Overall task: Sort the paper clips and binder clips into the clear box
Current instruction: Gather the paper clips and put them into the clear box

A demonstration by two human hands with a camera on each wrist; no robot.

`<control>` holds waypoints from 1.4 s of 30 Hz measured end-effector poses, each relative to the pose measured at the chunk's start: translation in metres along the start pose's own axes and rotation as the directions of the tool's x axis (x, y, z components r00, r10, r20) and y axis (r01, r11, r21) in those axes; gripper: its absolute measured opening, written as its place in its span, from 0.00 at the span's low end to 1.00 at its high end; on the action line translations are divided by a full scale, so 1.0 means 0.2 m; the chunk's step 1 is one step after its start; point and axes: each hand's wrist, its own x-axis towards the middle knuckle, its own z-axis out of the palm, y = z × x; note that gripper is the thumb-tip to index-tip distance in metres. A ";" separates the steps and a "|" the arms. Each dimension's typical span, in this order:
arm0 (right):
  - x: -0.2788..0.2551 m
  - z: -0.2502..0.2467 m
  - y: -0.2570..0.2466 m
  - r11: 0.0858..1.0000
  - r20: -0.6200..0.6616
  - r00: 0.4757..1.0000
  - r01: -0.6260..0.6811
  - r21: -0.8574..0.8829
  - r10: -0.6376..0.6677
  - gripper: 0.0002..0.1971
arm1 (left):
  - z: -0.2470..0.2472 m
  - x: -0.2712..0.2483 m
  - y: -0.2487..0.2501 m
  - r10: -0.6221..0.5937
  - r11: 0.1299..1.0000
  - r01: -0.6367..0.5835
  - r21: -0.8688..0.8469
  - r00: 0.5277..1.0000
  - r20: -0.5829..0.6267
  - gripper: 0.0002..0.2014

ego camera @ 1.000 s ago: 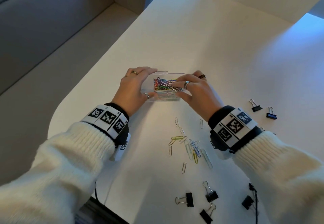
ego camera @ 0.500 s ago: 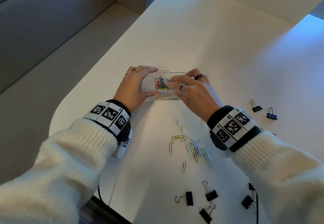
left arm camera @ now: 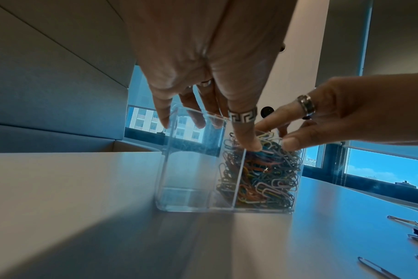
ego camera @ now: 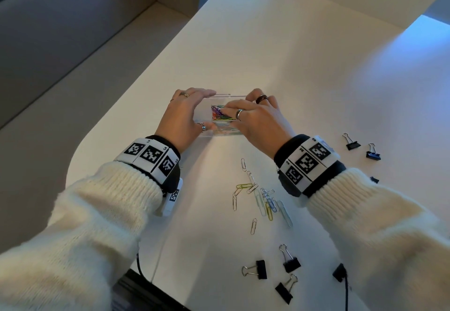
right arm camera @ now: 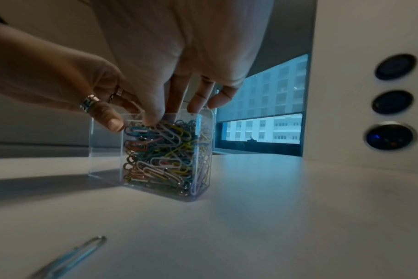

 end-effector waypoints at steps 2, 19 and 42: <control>-0.02 -0.03 0.00 0.983 -0.001 0.995 -0.096 0.158 0.097 0.16 | 0.00 0.00 0.00 0.002 1.000 -0.002 0.007 1.000 0.010 0.31; -0.67 -0.15 0.02 0.838 0.660 0.660 -0.539 0.083 0.359 0.16 | 0.27 -0.46 0.23 -0.176 0.984 0.139 0.109 0.823 0.540 0.27; -0.63 -0.11 0.07 0.816 0.607 0.761 -0.491 0.305 0.231 0.33 | 0.36 -0.46 0.29 -0.142 0.985 0.171 -0.020 0.873 0.467 0.27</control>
